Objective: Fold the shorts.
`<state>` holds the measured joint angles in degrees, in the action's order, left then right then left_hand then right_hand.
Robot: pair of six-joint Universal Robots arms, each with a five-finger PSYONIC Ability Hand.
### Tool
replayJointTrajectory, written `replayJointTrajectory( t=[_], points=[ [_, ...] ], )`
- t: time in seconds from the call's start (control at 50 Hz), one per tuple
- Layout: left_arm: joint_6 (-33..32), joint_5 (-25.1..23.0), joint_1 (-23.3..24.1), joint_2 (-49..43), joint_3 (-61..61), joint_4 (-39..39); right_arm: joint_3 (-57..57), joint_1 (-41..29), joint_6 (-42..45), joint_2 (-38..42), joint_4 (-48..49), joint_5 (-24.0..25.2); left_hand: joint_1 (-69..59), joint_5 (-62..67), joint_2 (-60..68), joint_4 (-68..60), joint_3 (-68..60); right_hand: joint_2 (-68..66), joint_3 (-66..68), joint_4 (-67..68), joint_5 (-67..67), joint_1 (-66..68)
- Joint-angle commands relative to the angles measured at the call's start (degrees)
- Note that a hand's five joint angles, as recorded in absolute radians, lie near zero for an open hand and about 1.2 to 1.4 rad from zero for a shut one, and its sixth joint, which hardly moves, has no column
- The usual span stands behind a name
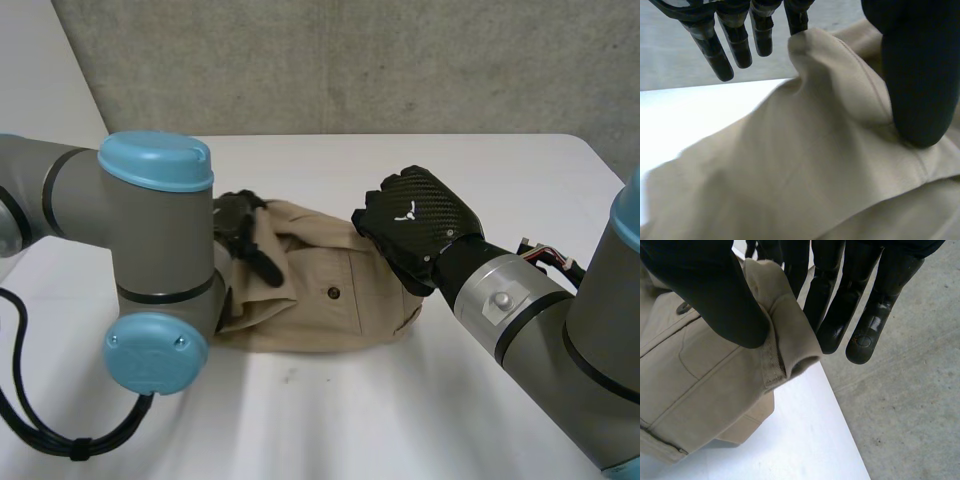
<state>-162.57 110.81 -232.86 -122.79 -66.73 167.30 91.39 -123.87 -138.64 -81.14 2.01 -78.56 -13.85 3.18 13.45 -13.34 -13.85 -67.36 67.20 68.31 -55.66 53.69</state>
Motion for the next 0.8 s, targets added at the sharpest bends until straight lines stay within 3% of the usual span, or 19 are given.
replayJointTrajectory(
  t=[0.02,0.24,0.4,0.52,0.56,0.64,0.7,0.8],
  points=[
    [-1.1,4.2,-2.3,0.4,-2.0,0.1,-0.2,0.3,-0.2,0.1,-0.1,0.0,-4.7,5.4,5.1,-5.3,-4.7,-12.6,12.8,11.7,-14.3,26.3],
    [-5.6,4.3,-4.9,3.3,-7.1,0.0,-1.6,0.5,0.0,0.3,-1.2,0.1,-36.7,37.4,37.1,-37.2,-36.7,-12.6,12.8,11.7,-14.3,26.3],
    [-17.3,3.5,-6.6,14.7,-8.3,0.2,-9.5,2.2,-0.8,0.1,-7.0,-0.3,-66.1,66.8,66.5,-66.6,-66.1,-12.6,12.8,11.7,-14.3,26.3],
    [-28.0,-2.6,-6.4,23.8,-7.7,0.3,-19.1,2.3,-2.7,0.1,-15.0,-0.5,-66.1,66.8,66.5,-66.7,-66.1,-12.6,12.8,11.7,-14.3,26.3],
    [-35.6,-7.8,-6.6,28.3,-7.5,0.0,-25.3,2.5,-4.8,0.1,-20.1,-0.5,-66.1,66.8,66.5,-66.7,-66.1,-12.6,12.8,11.7,-14.3,26.3],
    [-46.5,-12.4,-6.6,31.4,-8.6,-1.3,-31.3,3.2,-5.3,0.3,-26.3,-0.4,-66.1,66.8,66.5,-66.7,-66.1,-12.6,12.8,11.7,-14.3,26.3],
    [-51.9,-13.0,-6.7,31.2,-9.6,-2.1,-34.3,4.5,-4.8,1.6,-31.7,0.0,-66.1,66.8,66.5,-66.7,-66.1,-12.6,12.8,11.7,-14.3,26.3],
    [-55.2,-13.0,-6.8,29.5,-10.6,-2.2,-35.9,5.2,-2.8,7.6,-37.2,0.2,-66.1,66.8,66.5,-66.7,-66.1,-12.6,12.8,11.7,-14.3,26.3]
  ],
)
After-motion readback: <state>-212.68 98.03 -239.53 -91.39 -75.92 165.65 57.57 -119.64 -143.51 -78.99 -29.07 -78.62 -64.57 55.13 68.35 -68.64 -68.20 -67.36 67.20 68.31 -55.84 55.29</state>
